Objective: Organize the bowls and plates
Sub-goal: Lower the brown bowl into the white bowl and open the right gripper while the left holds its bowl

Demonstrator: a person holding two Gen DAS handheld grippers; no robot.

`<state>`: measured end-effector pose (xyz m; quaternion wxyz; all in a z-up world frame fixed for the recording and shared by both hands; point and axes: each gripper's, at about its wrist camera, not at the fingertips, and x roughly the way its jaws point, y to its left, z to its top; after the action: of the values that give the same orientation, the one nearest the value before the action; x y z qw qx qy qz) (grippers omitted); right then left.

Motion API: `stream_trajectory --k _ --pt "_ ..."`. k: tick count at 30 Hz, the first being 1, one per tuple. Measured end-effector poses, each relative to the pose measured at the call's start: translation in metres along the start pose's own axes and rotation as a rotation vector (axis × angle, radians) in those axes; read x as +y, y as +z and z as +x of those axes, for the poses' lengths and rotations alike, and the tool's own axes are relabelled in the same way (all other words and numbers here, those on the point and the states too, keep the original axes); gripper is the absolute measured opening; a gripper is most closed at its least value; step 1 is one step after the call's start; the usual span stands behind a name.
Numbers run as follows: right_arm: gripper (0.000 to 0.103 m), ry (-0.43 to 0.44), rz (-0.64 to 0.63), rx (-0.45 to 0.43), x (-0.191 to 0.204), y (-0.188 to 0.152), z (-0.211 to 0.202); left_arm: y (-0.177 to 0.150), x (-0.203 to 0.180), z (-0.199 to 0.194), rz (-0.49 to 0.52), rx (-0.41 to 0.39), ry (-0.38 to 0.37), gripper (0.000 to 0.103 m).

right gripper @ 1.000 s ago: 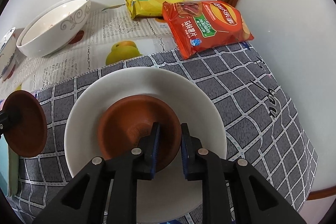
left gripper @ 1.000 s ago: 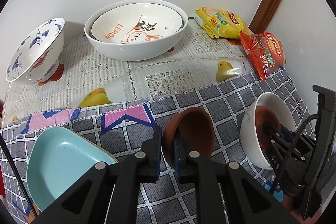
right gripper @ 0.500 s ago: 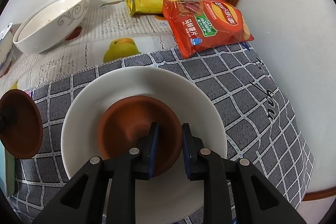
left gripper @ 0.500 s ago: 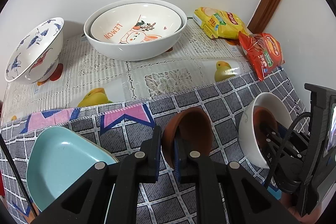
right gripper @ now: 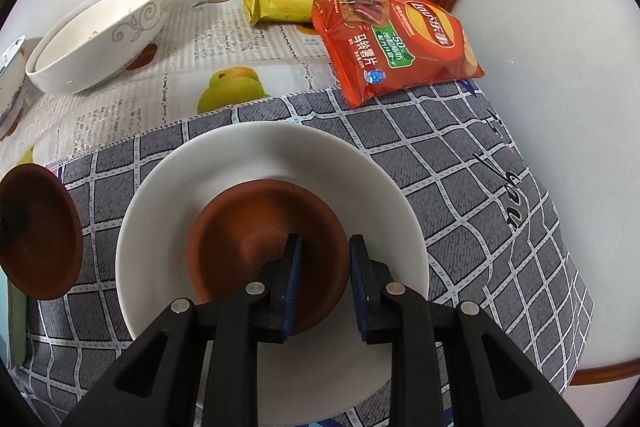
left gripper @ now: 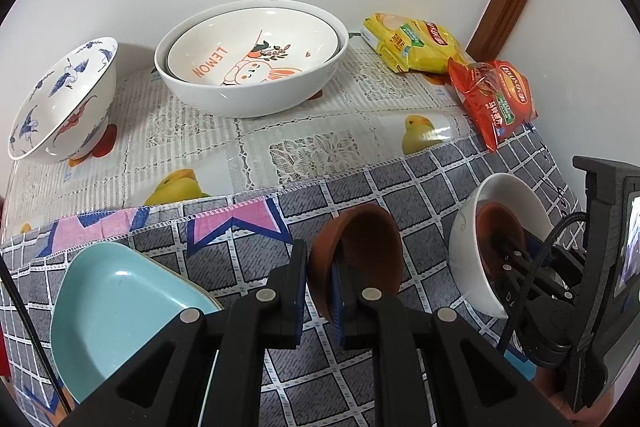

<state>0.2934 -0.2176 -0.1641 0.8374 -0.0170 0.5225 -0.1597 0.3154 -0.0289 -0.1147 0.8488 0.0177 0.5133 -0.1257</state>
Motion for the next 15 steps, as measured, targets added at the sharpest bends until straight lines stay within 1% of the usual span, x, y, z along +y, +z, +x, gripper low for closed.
stream_trajectory --k 5,10,15 --pt "0.027 0.004 -0.004 0.0 0.001 0.0 -0.001 0.0 0.0 -0.001 0.002 -0.003 -0.002 0.011" --pt "0.035 0.012 0.0 -0.009 0.002 0.0 -0.006 0.0 -0.002 -0.003 0.005 -0.01 0.001 0.011" --pt "0.035 0.022 -0.003 -0.014 0.001 -0.003 -0.012 0.0 -0.003 -0.008 0.01 -0.027 -0.001 0.011"
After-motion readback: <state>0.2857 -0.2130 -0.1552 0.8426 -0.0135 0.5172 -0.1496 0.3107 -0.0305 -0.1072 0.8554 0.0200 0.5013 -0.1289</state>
